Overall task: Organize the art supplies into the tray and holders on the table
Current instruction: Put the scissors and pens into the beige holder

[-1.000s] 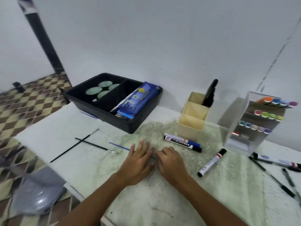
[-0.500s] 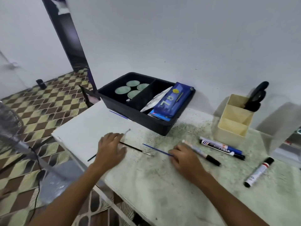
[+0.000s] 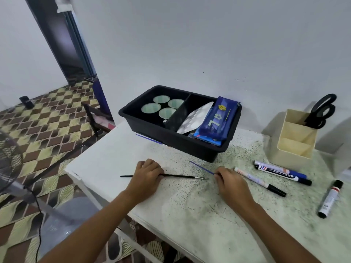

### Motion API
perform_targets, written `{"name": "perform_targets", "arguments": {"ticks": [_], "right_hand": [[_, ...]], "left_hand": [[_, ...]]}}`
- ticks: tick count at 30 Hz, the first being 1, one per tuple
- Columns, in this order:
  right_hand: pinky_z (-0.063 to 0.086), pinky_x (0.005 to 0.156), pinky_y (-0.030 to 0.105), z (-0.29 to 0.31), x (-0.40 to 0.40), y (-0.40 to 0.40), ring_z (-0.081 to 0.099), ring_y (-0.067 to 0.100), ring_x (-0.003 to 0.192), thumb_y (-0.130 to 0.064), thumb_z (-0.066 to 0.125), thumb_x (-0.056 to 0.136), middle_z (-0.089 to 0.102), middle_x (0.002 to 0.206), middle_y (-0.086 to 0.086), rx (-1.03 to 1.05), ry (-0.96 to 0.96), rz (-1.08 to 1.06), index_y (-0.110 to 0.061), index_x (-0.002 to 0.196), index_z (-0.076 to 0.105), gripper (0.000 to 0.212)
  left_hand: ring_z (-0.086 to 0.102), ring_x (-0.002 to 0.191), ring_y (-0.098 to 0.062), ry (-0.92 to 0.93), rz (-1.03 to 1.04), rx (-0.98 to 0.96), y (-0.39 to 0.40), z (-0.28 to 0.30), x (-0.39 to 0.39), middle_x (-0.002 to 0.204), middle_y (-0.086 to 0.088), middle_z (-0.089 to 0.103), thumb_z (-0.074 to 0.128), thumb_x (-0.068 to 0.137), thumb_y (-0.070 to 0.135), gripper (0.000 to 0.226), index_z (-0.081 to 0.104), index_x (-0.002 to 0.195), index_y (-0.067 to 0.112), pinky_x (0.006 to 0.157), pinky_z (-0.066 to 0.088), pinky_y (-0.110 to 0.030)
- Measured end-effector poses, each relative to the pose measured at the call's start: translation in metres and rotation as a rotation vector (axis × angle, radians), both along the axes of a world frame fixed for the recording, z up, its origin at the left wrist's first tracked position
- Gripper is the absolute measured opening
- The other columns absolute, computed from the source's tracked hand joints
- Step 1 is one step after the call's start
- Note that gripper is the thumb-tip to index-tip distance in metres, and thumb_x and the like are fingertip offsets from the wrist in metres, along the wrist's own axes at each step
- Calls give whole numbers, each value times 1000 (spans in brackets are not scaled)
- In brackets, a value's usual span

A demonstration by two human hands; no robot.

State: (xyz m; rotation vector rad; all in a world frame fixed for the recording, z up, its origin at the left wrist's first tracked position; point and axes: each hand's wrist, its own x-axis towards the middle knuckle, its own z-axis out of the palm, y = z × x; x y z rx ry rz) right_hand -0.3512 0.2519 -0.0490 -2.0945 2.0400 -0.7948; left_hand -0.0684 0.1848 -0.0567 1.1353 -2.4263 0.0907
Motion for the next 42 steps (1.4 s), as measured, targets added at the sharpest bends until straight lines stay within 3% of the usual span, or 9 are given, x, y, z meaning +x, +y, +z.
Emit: {"name": "perform_targets", "arguments": {"ticks": [5,8,11,17,20,24,30,36,42], "right_hand": [[39,51,20,11,0,-7,52,3,52,3,45,95,65,75,0,207,-487,85,-19,85,67,33],[50,52,29,23,-1,-13,64,22,57,13,36,94,69,81,21,466,-1098,186,-10,88,76,47],[58,66,34,34,2,-18,71,38,81,11,48,90,68,98,31,619,-1408,343,3,106,70,28],[38,43,21,46,38,-29,44,12,44,-22,70,78,55,60,7,461,-1410,244,-5,93,75,23],[37,44,21,51,53,-34,44,10,51,-21,72,78,52,61,1,448,-1498,194,-8,90,77,19],[42,46,20,54,60,-36,53,9,53,-10,66,89,60,67,5,419,-1459,161,-5,85,76,12],[43,47,22,60,47,-36,54,12,53,-7,60,93,60,61,7,365,-1298,169,5,83,69,17],[43,46,23,65,32,-36,52,13,51,-8,62,93,57,62,10,376,-1329,143,-1,78,66,17],[44,46,22,62,7,-29,53,13,49,-8,62,92,57,60,10,435,-1201,179,11,85,65,21]], "left_hand": [[62,73,-25,80,14,40,-6,6,6,81,-7,67,71,84,1,8,69,91,5,69,46,-31],[56,73,-15,267,76,359,-8,20,7,85,-2,63,52,97,4,11,62,102,8,71,44,-22],[49,63,-6,511,116,601,-7,36,0,75,3,57,47,99,1,17,59,99,13,61,38,-11],[39,51,-9,942,57,1096,7,58,-22,60,5,44,48,100,5,13,61,100,1,50,37,-22],[64,66,-20,1052,79,1185,19,64,-42,75,-8,63,47,101,12,19,62,99,1,64,56,-33],[72,92,-29,996,85,1220,33,64,-65,97,-11,72,43,104,20,26,63,104,4,76,57,-39],[57,51,-20,890,68,1202,43,69,-86,81,-11,67,37,106,23,27,53,108,0,54,57,-36],[59,53,-21,812,10,1248,51,69,-104,88,-15,67,34,106,29,28,53,112,9,40,46,-26],[69,93,-35,1079,68,1335,48,63,-108,106,-22,68,32,106,31,41,64,119,8,81,55,-53]]}}
